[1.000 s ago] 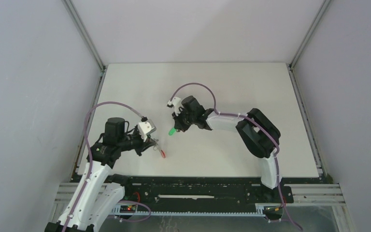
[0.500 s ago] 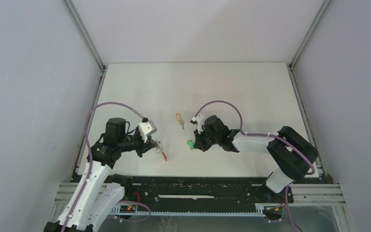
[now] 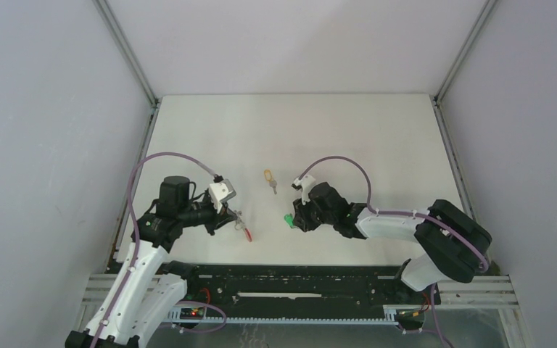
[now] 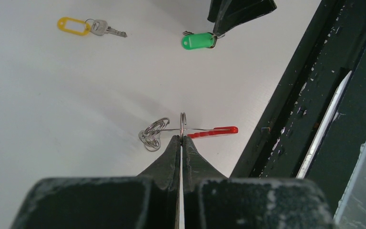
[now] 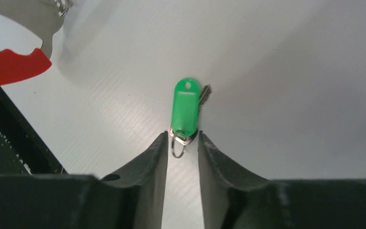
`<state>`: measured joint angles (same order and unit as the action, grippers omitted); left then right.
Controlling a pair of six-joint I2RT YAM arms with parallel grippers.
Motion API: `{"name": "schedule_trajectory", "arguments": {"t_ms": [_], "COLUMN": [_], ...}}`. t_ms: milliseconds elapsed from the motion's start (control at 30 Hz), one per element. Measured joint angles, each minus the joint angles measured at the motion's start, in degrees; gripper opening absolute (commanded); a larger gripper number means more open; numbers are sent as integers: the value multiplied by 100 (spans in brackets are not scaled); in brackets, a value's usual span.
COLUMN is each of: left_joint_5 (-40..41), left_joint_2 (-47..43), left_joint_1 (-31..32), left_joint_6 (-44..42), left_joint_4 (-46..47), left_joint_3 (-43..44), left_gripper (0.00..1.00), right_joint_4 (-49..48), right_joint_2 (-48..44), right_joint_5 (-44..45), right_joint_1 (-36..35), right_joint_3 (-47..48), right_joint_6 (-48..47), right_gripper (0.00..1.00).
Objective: Put the keys on the keyring
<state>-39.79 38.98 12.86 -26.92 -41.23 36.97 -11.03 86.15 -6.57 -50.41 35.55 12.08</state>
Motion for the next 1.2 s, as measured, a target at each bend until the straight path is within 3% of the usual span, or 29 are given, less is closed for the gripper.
{"name": "schedule_trajectory", "arguments": {"t_ms": [133,367,433,467,500,700,767,900,1000,1100,1200], "left_joint_5": [0,-7,-7,-7,-7,2,13,17,17,20,20], "left_joint_2": [2,50,50,55,61,111,116,116,116,116,120], "left_joint_1": [9,15,15,22,24,52,52,52,52,57,70], "left_joint_6": [2,13,13,11,13,55,63,109,149,149,149], "left_joint_4": [2,0,-4,-7,-7,-9,-9,-9,-13,-20,-33], "left_joint_3": [0,2,11,22,35,125,133,136,136,136,136], "left_gripper": [0,0,0,0,0,0,0,0,0,0,0], "right_joint_4": [20,101,120,146,184,317,258,120,87,-81,-400], "right_joint_2": [-129,-227,-352,-455,-568,-1753,-2022,-1751,-1458,-1292,-946], "right_joint_5": [391,890,994,1062,1119,1419,1279,1054,1517,1832,2100], "right_joint_1": [-59,-389,-444,-459,-476,-361,-129,275,-299,-973,-1193], "right_joint_3": [0,-120,-225,-280,-323,-553,-557,-595,-778,-927,-929], "right_joint_6": [87,313,387,433,494,780,861,911,807,680,597], "right_gripper": [46,62,78,95,99,100,96,87,70,66,63]}}
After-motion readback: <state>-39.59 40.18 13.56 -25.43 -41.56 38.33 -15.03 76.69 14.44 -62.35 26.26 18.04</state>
